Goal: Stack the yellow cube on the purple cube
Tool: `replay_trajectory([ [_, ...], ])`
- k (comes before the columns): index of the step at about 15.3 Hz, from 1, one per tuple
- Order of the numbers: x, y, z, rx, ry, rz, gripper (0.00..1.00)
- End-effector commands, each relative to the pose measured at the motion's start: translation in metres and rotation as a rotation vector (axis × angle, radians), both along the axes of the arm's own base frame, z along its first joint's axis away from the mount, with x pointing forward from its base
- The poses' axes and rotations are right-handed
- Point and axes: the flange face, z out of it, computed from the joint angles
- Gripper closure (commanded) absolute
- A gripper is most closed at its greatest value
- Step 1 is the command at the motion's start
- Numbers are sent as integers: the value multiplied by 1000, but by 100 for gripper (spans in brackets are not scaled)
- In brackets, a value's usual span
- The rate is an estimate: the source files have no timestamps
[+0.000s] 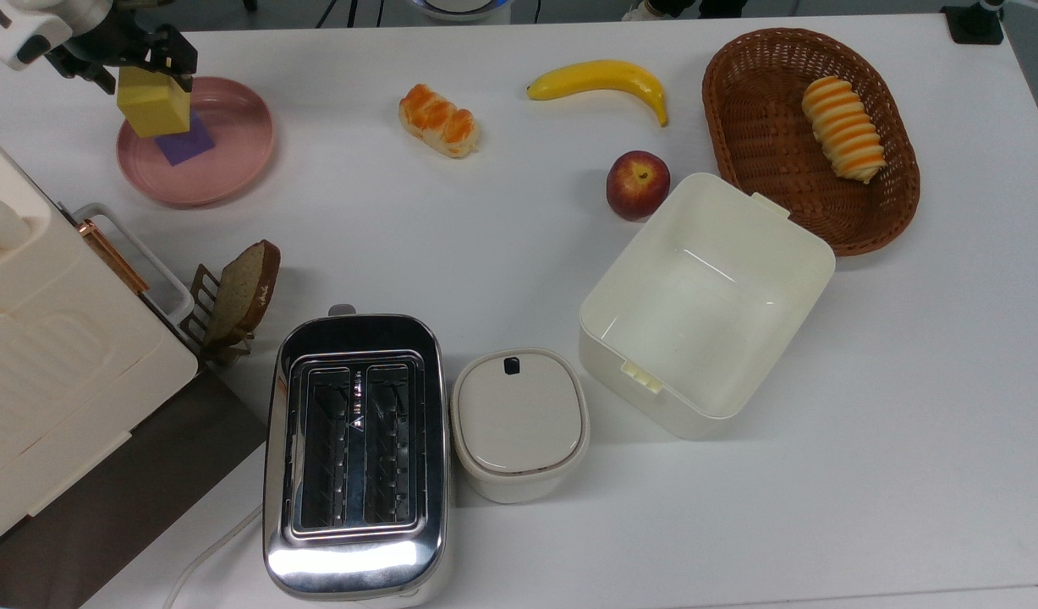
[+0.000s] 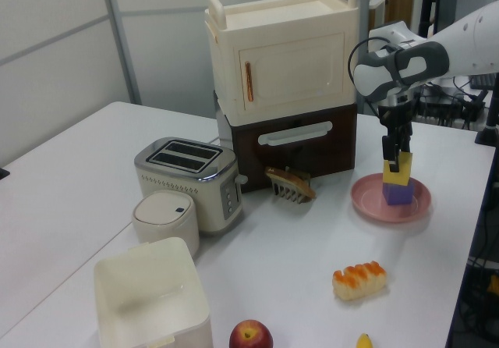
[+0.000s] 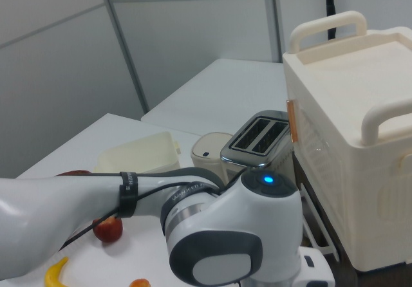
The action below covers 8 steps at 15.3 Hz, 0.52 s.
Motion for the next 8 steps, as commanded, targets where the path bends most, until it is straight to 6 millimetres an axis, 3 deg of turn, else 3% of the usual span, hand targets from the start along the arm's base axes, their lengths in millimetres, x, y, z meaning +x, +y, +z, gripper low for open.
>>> replay_trajectory([
  [1, 21, 33, 46, 0, -63, -66, 0],
  [3, 39, 53, 79, -30, -116, -144, 0],
  [5, 61, 89, 105, -36, -158, -161, 0],
  [8, 86, 151, 114, -44, -175, -199, 0],
])
